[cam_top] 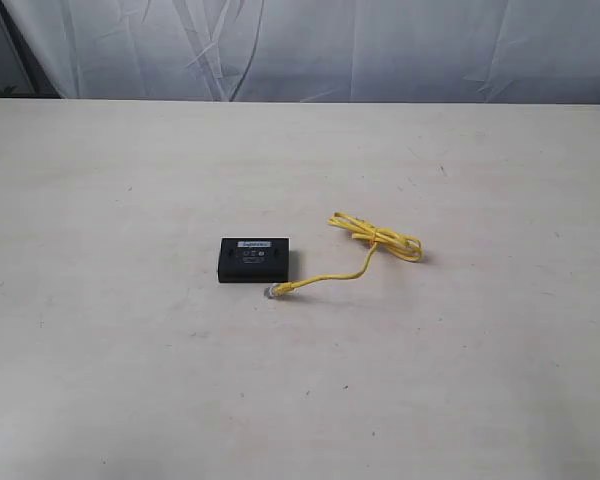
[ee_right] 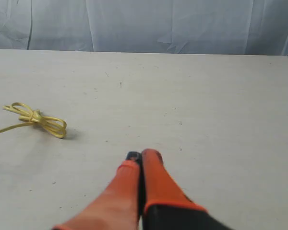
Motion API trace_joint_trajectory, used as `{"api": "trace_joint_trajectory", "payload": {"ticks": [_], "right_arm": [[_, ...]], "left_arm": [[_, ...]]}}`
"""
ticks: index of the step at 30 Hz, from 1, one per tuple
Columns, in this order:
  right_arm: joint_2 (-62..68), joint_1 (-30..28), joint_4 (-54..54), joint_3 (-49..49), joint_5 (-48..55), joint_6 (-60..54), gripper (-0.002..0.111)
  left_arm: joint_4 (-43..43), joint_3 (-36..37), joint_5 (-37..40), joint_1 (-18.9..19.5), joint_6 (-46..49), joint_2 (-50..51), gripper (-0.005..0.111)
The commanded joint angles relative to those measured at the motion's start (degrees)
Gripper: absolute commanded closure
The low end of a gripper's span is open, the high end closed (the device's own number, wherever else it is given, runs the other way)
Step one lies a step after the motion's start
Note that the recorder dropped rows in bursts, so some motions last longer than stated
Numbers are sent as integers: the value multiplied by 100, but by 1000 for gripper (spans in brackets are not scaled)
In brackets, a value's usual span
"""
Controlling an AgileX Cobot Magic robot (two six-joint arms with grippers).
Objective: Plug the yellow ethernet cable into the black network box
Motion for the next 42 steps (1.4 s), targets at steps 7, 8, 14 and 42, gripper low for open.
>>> {"api": "trace_joint_trajectory", "payload": {"ticks": [7,8,14,42], "right_arm": [[-30,-34,-25,9,-86,5,109],[-30,-34,-25,9,-86,5,109],[-30,-34,-40,9,-86,5,109],[-30,-34,-63,9,-928,5,109]], "left_arm": [[30,21,-79,15,0,-32,107],[30,21,-79,15,0,-32,107],[30,21,-79,15,0,-32,107],[0,21,-79,15,30,-32,107]]}}
